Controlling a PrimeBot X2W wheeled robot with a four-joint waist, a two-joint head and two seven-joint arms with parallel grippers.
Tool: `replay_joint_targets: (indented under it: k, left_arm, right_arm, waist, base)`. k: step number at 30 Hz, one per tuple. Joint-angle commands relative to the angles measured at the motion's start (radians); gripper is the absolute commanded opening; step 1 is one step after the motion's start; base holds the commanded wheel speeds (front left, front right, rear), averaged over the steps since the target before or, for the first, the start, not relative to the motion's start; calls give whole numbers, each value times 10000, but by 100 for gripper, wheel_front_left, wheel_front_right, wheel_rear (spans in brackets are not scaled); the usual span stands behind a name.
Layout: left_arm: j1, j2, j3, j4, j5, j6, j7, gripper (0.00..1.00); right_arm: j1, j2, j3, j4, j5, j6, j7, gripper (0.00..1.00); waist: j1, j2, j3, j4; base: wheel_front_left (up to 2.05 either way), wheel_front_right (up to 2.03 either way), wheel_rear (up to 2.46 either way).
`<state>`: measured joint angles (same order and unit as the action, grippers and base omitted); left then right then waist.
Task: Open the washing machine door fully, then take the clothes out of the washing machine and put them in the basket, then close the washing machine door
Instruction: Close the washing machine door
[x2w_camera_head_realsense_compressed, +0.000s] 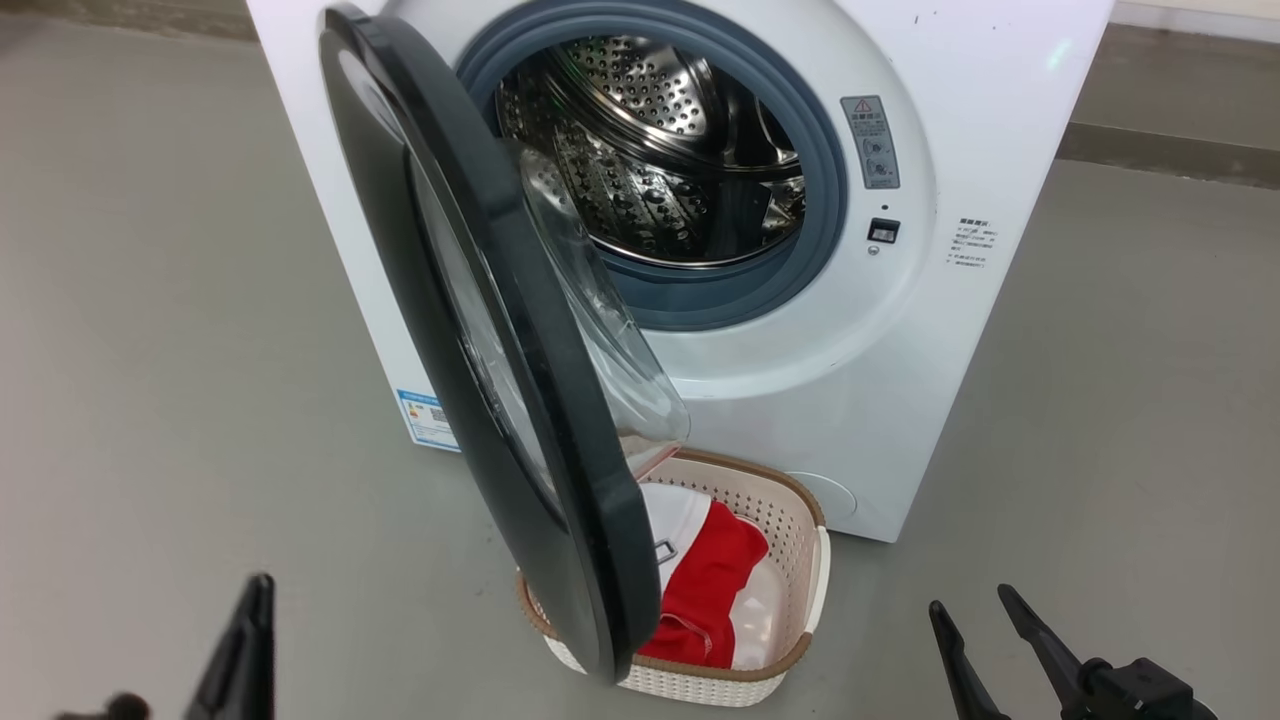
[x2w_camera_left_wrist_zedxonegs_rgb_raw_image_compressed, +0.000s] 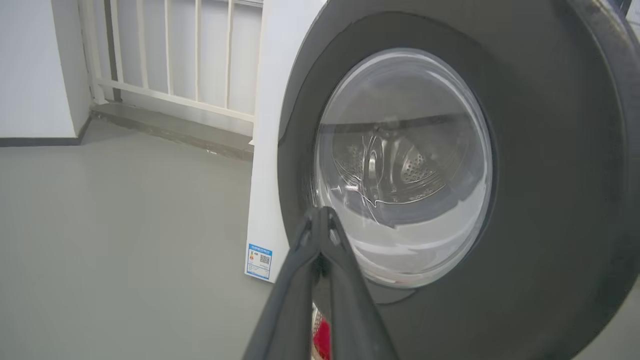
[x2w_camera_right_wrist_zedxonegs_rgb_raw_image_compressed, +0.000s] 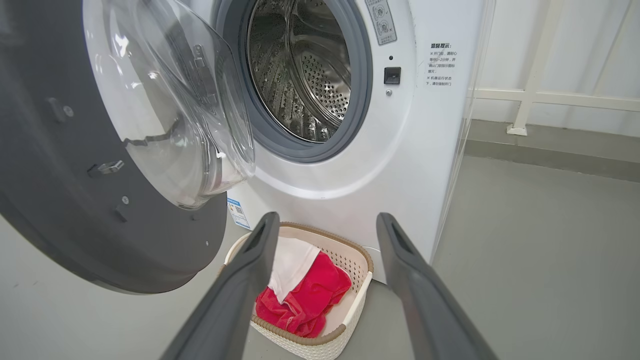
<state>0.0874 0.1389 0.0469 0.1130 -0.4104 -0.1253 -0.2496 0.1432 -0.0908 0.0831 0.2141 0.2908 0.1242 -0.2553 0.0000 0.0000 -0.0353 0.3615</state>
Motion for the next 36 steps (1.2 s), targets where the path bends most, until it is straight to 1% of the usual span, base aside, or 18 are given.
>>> replay_joint_targets:
  k: [1, 3, 6, 7, 11, 14, 17, 19, 23, 28, 36]
  left_arm:
    - [-617, 341, 294, -364, -517, -54, -122, 0]
    - [-814, 627, 288, -540, -1452, -54, -122, 0]
    - [-1058, 1054, 90, -663, -3321, -54, -122, 0]
    - [-1101, 1207, -102, -678, -4148, -54, -122, 0]
    - [-1291, 2198, -1108, -977, -7001, -54, 28, 0]
    - [-1385, 2904, -1883, -1424, -8631, -54, 499, 0]
    - [-1474, 3466, -2585, -1902, -9839, -54, 1071, 0]
    - [-1559, 3696, -2885, -2129, -10342, -54, 1275, 0]
    - [-1817, 3962, -3410, -2518, -10854, -54, 1507, 0]
    - [-2062, 4089, -3866, -2677, -10972, -54, 1576, 0]
    - [-2733, 4001, -4612, -2657, -10966, -54, 1273, 0]
  right_arm:
    - [-259, -122, 211, -225, 50, 65, -65, 100]
    - [-263, -114, 220, -243, 51, 65, -65, 100]
    - [-277, -109, 240, -266, 43, 65, -65, 100]
    - [-286, -105, 239, -274, 40, 65, -65, 100]
    - [-340, -104, 210, -295, 30, 65, -65, 100]
    - [-421, -132, 174, -299, 38, 65, -65, 100]
    - [-498, -166, 170, -322, 25, 65, -65, 100]
    - [-553, -192, 178, -327, 8, 65, -65, 100]
    - [-659, -223, 161, -338, -27, 65, -65, 100]
    - [-746, -250, 151, -349, -39, 65, -65, 100]
    - [-890, -282, 159, -376, -47, 65, -65, 100]
  waist:
    - [0, 0, 13, -37]
    - [0, 0, 44, -85]
    - [0, 0, 121, -202]
    - [0, 0, 156, -250]
    - [0, 0, 319, -417]
    - [0, 0, 474, -535]
    - [0, 0, 610, -631]
    - [0, 0, 703, -693]
    - [0, 0, 866, -801]
    - [0, 0, 1004, -916]
    - [0, 0, 1286, -1175]
  base:
    - [0, 0, 0]
    - [0, 0, 0]
    - [0, 0, 0]
    - [0, 0, 0]
    - [0, 0, 0]
    - [0, 0, 0]
    - [0, 0, 0]
    - [0, 0, 0]
    - [0, 0, 0]
    - [0, 0, 0]
    - [0, 0, 0]
